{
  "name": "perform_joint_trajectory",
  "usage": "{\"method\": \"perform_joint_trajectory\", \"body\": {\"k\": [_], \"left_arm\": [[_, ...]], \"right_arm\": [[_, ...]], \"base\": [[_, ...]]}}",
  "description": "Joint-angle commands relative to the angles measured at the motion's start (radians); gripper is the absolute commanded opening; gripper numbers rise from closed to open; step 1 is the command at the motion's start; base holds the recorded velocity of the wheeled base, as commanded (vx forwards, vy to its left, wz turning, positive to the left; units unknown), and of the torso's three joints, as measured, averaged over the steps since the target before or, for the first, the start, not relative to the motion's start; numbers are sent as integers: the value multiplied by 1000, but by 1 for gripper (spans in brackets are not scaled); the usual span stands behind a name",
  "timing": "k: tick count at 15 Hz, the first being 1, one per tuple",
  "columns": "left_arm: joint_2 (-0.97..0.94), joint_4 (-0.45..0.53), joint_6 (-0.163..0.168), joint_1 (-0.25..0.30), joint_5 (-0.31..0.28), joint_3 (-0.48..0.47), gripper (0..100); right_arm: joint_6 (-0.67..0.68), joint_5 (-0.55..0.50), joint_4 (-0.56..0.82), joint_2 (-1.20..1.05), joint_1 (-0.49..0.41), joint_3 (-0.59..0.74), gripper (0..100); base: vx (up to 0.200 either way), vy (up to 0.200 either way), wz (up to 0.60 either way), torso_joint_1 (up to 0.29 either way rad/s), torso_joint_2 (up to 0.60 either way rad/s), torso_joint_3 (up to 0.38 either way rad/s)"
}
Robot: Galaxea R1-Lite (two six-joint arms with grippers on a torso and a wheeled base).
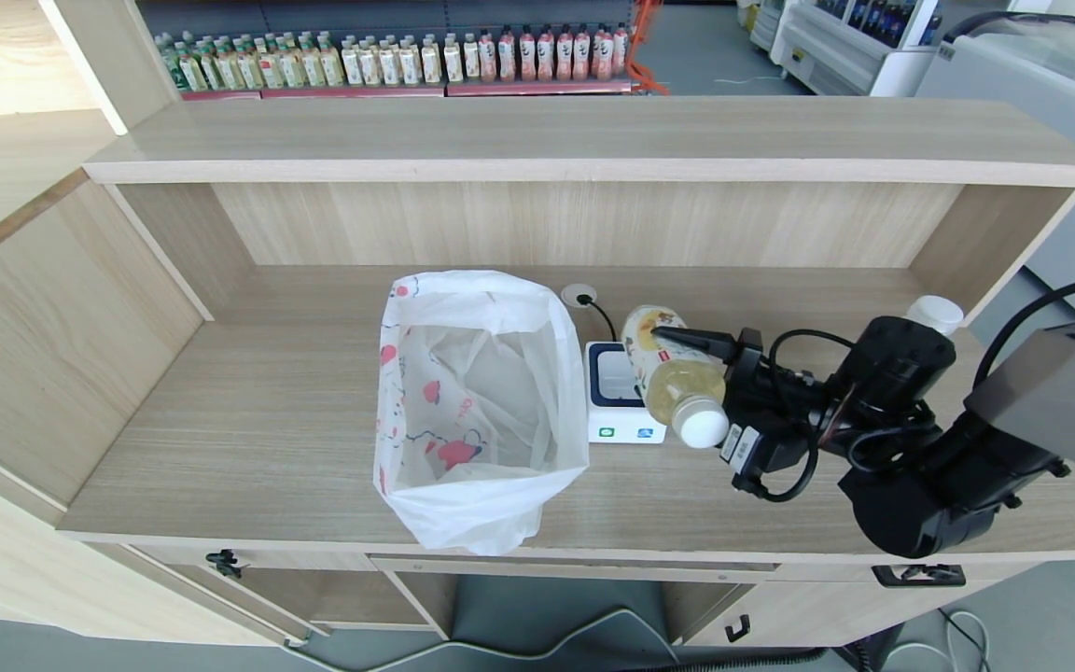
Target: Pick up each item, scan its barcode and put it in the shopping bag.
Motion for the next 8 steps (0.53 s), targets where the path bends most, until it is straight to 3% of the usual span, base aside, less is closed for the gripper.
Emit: {"method": "perform_joint_trajectory", "body": {"k": [1, 8], "left_arm": [[0, 0, 0, 1, 0, 0, 100], [0, 0, 0, 1, 1, 0, 100]], "right_arm": [[-1, 0, -1, 2, -8, 0, 0], [1, 0, -1, 5, -10, -1, 0]], "base": [[0, 0, 0, 0, 0, 0], [0, 0, 0, 0, 0, 0]]}}
